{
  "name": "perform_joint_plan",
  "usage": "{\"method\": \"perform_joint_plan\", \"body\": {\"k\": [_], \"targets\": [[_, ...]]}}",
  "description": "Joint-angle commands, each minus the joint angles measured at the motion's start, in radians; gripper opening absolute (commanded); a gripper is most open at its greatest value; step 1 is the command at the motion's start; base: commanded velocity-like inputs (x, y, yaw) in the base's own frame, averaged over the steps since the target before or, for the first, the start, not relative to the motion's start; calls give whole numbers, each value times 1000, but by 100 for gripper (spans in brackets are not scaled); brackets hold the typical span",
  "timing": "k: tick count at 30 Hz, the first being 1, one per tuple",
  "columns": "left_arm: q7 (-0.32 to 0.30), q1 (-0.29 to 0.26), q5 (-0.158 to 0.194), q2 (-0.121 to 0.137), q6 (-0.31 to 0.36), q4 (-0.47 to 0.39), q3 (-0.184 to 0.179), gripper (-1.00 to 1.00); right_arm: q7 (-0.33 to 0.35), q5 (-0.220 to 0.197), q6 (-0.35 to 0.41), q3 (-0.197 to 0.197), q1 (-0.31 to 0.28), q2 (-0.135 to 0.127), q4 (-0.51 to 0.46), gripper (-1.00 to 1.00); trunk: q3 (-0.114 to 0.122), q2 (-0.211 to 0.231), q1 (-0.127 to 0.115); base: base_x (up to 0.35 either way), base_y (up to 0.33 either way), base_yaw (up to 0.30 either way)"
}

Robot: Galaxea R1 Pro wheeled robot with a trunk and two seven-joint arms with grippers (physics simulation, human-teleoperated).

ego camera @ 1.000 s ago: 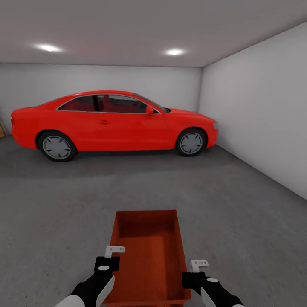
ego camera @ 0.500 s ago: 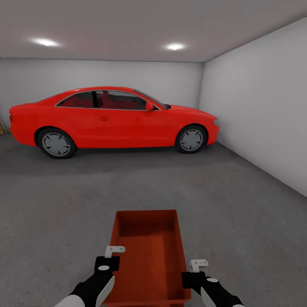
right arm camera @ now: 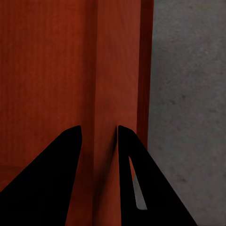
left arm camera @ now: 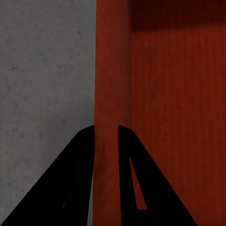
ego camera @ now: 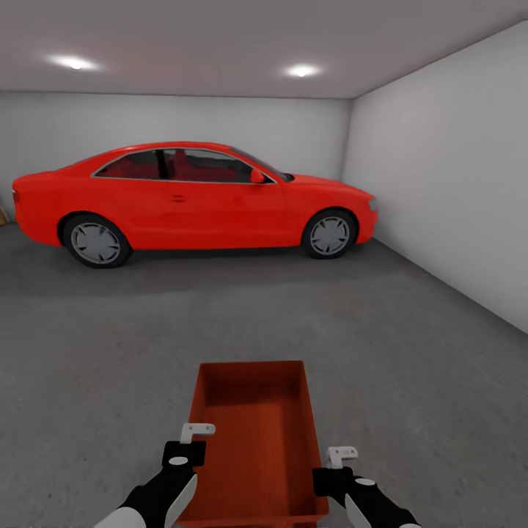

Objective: Move the two storage containers from the living room to the garage. In the garage, place one container on the floor and stack the other container on top of it (either order is fine).

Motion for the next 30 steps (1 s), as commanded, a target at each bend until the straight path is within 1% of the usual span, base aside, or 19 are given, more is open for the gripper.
{"method": "perform_joint_plan", "body": {"k": [1,18,30], "targets": [[7,0,38,1,6,2,-28,-100,7,-4,-74,3,-1,0,-20,-100,-3,-1,0,0,0,0],[7,0,38,1,6,2,-28,-100,7,-3,-74,3,-1,0,-21,-100,-29,-1,0,0,0,0],[7,0,38,1,6,2,-28,-100,7,-3,-74,3,-1,0,-21,-100,-32,-1,0,0,0,0]]}}
